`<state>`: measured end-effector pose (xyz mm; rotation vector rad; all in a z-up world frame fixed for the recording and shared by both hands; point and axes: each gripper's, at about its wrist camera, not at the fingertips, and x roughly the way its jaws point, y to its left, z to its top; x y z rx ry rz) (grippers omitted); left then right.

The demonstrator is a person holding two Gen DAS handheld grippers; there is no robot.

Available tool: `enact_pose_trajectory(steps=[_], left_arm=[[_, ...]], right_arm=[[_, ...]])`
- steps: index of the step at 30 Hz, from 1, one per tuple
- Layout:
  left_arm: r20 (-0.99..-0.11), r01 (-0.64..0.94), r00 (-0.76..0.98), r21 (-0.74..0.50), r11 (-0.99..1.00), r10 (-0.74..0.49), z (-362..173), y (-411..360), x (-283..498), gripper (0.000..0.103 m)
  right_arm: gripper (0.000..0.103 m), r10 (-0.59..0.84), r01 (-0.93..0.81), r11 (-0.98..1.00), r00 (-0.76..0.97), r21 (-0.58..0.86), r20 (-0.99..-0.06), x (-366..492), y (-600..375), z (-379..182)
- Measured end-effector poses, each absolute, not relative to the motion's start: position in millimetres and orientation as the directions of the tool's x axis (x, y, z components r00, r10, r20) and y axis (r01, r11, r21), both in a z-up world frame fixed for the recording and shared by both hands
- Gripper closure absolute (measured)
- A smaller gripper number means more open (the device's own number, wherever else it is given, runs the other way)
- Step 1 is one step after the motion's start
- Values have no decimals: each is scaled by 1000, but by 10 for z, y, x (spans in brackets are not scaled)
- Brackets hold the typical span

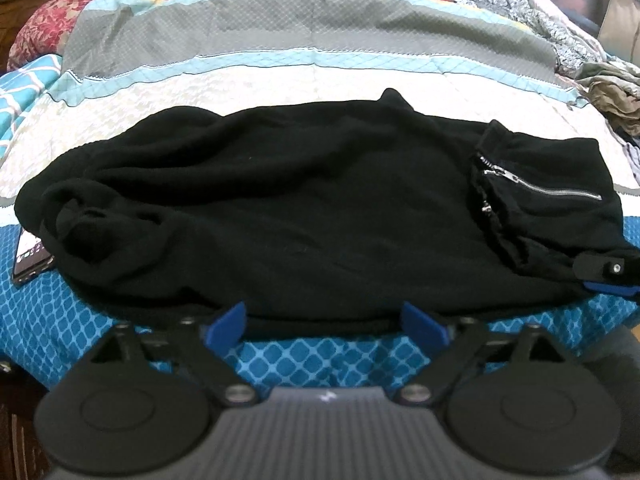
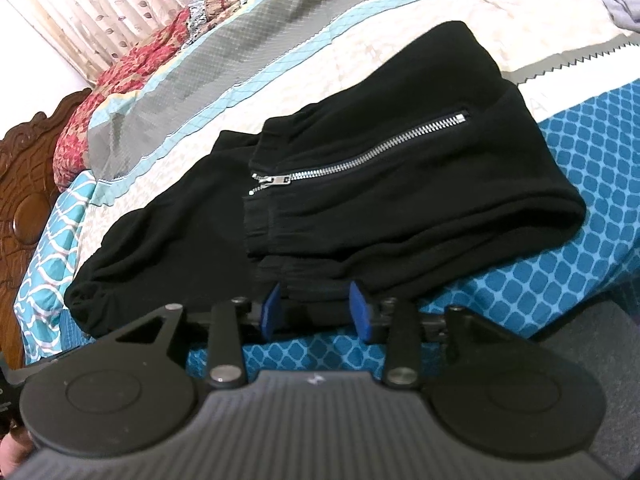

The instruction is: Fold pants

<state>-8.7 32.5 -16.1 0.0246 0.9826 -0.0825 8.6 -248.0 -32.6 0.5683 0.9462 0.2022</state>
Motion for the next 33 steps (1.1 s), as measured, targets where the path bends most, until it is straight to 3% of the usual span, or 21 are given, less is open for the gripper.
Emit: enact_pose_trajectory(steps=[3,6,17,20,24,28,33], left_arm=[[-848,70,527,-22,997,-55,-208,337,-60,13],[-867,53,496,-37,998,-58,-277,366,-39,3],[-866,53,493,-60,997,-79,-303,421,-40,0],[-859,53,504,-74,996,-91,-273,438,-41,0],[-838,51,543,-35,998,-57,-176,434,-89,0],[-814,51,577,-47,998,-67,-78,473,-137,0],[-769,57,629,-98,994,-112,103,634,-289,0]], right_arm=[[61,401,91,835,575,543,-713,94,-2501,-350],[60,397,106,837,559,537,-728,109,-2539,-401],[56,395,106,841,550,530,-736,103,-2574,-431],[46,413,98,831,551,548,-725,102,-2574,-435],[19,456,76,813,531,577,-714,105,-2538,-440],[18,424,18,855,549,518,-720,70,-2372,-311],[18,447,-146,876,604,460,-660,-19,-2161,-65]])
